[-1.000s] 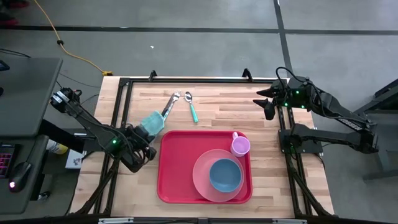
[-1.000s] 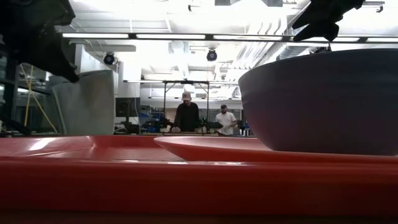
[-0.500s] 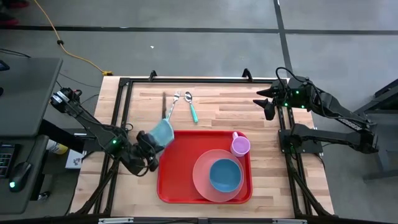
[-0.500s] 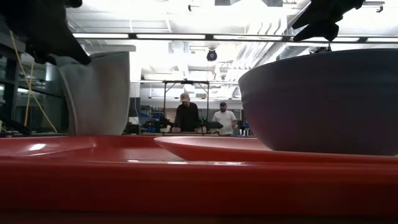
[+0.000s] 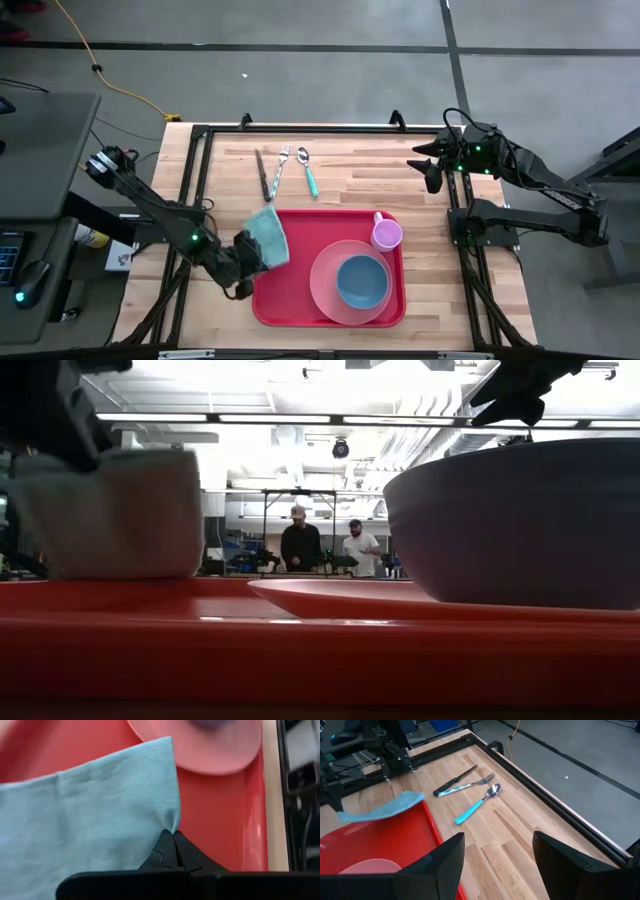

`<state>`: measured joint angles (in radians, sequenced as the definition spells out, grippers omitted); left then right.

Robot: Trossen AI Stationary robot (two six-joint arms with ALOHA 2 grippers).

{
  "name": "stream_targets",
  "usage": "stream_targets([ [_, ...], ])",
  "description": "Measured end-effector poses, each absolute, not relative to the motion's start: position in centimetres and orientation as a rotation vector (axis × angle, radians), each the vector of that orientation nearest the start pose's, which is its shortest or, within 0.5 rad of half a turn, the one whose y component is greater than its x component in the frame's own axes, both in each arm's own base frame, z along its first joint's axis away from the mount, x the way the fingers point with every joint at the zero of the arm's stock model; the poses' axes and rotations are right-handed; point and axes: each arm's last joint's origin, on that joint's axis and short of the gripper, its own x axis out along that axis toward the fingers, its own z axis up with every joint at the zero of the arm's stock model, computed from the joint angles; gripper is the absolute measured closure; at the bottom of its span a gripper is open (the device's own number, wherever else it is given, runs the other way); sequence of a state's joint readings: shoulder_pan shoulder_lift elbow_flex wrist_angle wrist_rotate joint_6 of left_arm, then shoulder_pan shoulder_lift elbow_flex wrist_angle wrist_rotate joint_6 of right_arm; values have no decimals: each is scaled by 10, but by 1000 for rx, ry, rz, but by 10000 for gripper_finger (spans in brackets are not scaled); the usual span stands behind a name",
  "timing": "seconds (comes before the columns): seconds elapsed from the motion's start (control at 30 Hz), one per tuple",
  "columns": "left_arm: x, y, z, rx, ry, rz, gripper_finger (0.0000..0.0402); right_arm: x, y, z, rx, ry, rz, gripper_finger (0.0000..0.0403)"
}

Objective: Set up tray
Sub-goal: Put the blue napkin on the red tray to the left of the pink plate

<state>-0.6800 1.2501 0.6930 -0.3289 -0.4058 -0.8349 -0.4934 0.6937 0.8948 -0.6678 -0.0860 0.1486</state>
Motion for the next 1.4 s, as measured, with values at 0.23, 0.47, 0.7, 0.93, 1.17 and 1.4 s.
stream_targets([
  [0.23,204,-146,179,-325,886,46,396,117,-60,337,279,420,-434,190],
  [0.47,235,-135,178,-271,904,-63,397,117,-60,337,280,414,-435,190],
  [0.7,253,-127,169,-258,1000,-220,397,117,-60,337,283,417,-437,190],
  [0.93,258,-135,155,-292,1097,-348,397,117,-60,336,282,425,-437,190],
  [1.17,268,-143,156,-265,1117,-435,397,117,-60,336,279,426,-439,190],
  [1.4,261,-147,154,-262,1175,-473,397,117,-60,336,280,430,-438,190],
])
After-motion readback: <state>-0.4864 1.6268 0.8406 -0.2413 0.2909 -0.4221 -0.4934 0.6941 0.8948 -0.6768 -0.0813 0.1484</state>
